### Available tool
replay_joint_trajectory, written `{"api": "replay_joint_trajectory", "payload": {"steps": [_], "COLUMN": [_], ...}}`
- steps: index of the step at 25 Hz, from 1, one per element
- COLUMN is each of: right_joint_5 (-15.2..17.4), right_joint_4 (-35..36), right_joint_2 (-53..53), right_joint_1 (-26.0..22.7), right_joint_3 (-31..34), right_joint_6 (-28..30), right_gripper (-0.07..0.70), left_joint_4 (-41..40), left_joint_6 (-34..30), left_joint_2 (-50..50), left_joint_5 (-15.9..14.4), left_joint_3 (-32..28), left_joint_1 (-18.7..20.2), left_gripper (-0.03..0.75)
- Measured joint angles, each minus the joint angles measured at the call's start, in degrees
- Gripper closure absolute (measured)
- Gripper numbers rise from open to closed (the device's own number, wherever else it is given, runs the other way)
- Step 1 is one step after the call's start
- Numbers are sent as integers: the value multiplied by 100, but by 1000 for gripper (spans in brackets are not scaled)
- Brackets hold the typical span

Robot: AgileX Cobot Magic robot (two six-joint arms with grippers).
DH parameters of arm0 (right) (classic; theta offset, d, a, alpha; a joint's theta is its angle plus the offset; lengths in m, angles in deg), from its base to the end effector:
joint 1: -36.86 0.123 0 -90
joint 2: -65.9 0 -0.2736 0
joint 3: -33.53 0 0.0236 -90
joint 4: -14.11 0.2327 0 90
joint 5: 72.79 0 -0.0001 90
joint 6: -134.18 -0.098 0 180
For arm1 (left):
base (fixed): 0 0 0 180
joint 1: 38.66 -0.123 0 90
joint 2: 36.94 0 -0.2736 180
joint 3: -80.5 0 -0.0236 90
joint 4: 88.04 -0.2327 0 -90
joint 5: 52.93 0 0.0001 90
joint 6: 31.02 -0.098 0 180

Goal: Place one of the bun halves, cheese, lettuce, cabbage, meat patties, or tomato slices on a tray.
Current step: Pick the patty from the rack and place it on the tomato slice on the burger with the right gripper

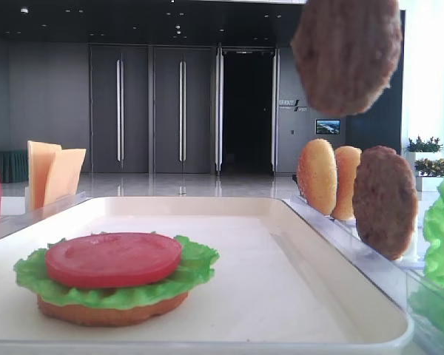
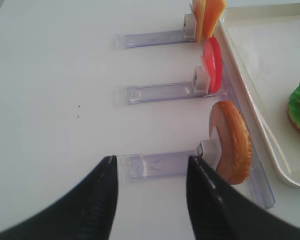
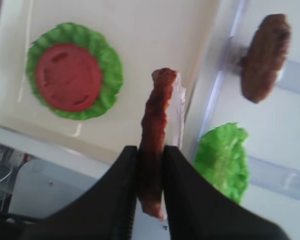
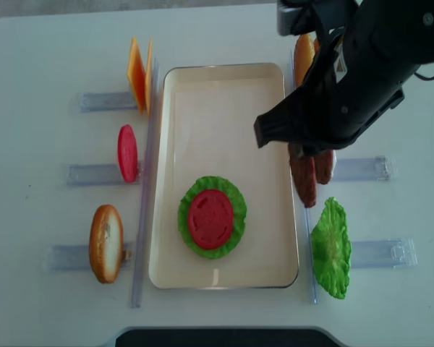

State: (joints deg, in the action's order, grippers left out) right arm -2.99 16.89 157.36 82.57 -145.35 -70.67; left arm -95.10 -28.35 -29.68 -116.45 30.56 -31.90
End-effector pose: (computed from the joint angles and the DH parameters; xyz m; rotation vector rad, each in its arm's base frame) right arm 0.1854 0.1964 0.3163 -0.5114 2.8560 0.3167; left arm -0.0035 0.0113 0.2539 0.0667 2.0997 0.0501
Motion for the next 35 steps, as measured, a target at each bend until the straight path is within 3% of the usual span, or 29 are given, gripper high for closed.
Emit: {"api": "replay_joint_trajectory", "payload": {"steps": [5, 10, 14, 18, 22, 26, 30, 35], "right_joint_5": [-427, -1339, -2007, -2244, -2215, -1919, -1566, -1441], "right_joint_4": [857, 2140, 3981, 6394, 7842, 8650, 9386, 9598], "right_joint_2": [-155, -185, -185, -179, -65, 395, 945, 1518], "right_joint_1": [583, 616, 373, -146, -653, -1017, -1187, -1210], "right_joint_3": [148, 890, 1611, 2269, 2759, 2955, 2959, 2959], "right_joint_6": [334, 1399, 3179, 5531, 7162, 8240, 9022, 9525], "right_gripper": [513, 513, 513, 513, 513, 513, 513, 513], "left_joint_4": [0, 0, 0, 0, 0, 0, 0, 0], "left_joint_6": [0, 0, 0, 0, 0, 0, 0, 0], "left_joint_2": [0, 0, 0, 0, 0, 0, 0, 0], "left_joint_5": [0, 0, 0, 0, 0, 0, 0, 0], "left_joint_3": [0, 0, 0, 0, 0, 0, 0, 0], "left_joint_1": [0, 0, 0, 0, 0, 0, 0, 0], "left_gripper": [370, 370, 370, 370, 370, 370, 370, 370]}}
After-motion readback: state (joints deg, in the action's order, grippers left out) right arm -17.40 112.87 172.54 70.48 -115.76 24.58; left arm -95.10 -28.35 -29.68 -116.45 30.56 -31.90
